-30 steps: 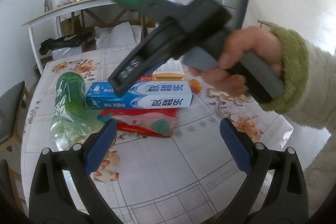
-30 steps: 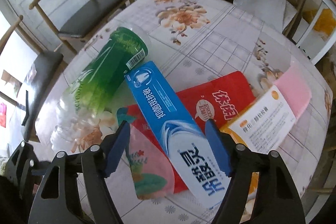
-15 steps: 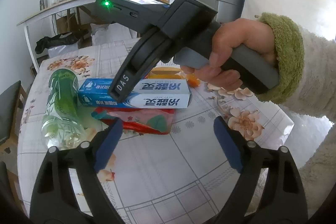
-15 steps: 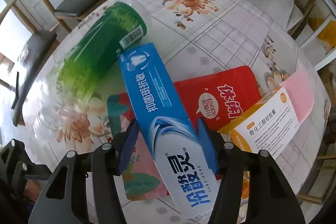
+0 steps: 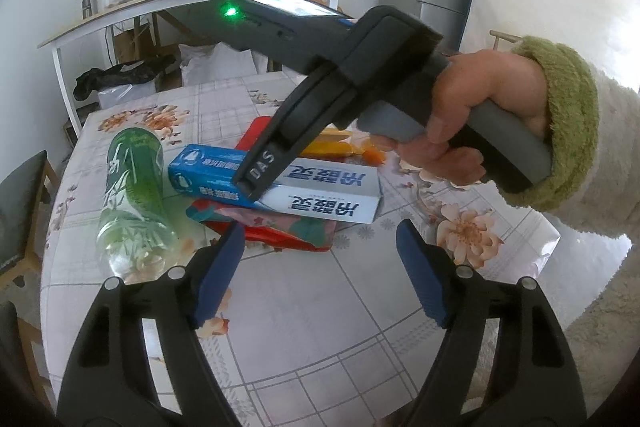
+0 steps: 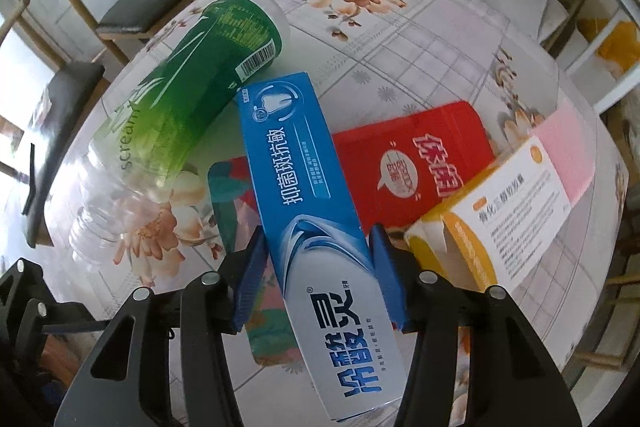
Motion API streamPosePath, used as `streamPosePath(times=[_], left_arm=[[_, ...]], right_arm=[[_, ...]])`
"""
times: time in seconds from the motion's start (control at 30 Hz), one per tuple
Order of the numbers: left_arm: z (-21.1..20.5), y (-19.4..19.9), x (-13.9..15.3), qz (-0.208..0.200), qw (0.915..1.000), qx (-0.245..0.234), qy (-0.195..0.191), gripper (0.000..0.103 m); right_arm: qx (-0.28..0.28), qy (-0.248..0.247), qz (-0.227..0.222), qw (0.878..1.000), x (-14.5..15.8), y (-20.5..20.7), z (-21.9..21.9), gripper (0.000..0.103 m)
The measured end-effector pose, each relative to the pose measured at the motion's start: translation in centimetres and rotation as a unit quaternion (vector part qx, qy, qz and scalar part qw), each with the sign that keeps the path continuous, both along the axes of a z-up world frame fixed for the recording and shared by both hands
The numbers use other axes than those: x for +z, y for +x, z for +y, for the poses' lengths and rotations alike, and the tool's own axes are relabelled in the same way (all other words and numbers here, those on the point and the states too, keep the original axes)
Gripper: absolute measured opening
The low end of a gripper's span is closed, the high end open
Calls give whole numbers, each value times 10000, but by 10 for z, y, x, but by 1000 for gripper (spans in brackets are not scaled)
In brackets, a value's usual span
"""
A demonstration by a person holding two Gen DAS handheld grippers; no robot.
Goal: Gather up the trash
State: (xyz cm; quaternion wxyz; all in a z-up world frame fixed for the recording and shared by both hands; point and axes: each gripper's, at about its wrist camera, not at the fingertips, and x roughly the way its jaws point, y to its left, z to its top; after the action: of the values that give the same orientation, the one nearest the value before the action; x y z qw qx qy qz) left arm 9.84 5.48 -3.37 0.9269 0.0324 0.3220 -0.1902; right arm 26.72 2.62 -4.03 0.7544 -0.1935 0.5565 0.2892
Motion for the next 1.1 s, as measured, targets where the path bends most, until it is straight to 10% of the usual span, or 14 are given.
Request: streamPosePath(times=[0.5,0.87,1.1], left_arm=[[10,-12,11,-12,9981,-317,-520,71],[0,1,7,192,9978,-312,-547,71],[-1,2,2,335,9978,-261,-518,71]], right_arm=[[-1162,1296,803,9815,6,-36,-79,52],[-2872,1865,235,9392,34,20,-150,84],[-4035,1632,715,8975,1,77,-147,91]])
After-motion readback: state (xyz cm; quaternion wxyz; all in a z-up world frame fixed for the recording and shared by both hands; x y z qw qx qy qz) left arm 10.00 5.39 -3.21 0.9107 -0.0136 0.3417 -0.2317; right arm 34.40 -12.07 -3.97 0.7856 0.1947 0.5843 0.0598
